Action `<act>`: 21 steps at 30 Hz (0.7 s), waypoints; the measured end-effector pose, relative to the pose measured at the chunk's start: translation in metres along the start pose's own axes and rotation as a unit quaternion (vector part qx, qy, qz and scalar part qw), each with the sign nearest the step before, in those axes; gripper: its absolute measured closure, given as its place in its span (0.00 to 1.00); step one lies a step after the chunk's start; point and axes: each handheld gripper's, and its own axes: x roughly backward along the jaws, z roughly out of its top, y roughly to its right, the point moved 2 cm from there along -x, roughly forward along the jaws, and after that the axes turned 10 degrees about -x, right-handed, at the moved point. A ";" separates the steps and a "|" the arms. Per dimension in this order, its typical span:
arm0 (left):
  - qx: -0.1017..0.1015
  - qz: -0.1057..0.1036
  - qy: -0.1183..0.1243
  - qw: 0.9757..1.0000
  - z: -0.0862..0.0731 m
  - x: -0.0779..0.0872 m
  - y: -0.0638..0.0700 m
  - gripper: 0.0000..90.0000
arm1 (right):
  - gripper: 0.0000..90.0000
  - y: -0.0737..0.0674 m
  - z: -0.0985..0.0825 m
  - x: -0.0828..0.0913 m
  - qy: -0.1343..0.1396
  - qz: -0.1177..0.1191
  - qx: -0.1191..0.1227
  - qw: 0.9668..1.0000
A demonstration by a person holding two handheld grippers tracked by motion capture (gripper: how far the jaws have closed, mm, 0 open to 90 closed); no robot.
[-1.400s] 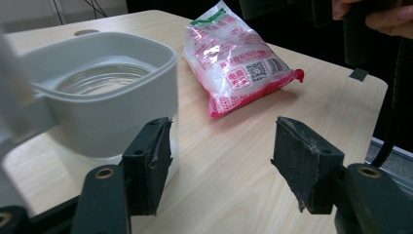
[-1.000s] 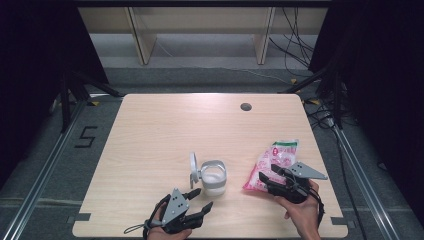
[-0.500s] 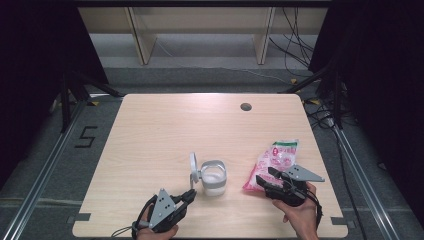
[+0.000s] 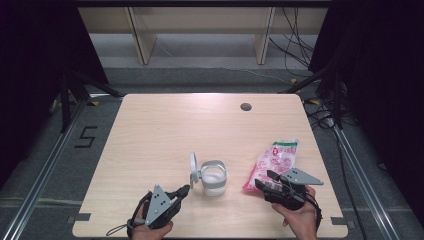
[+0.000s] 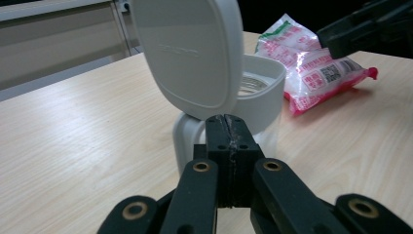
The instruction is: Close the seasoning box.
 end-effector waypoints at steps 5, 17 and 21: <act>0.005 -0.001 0.000 1.000 0.001 -0.001 -0.005 0.99 | 0.47 -0.005 -0.003 0.002 0.003 -0.003 -0.013 1.000; 0.007 0.000 0.003 1.000 0.007 -0.011 -0.013 0.99 | 0.46 -0.011 -0.006 0.006 -0.008 0.006 -0.002 1.000; -0.001 -0.003 0.003 1.000 0.012 -0.013 -0.014 0.99 | 0.46 -0.015 -0.009 0.005 -0.001 0.010 -0.012 1.000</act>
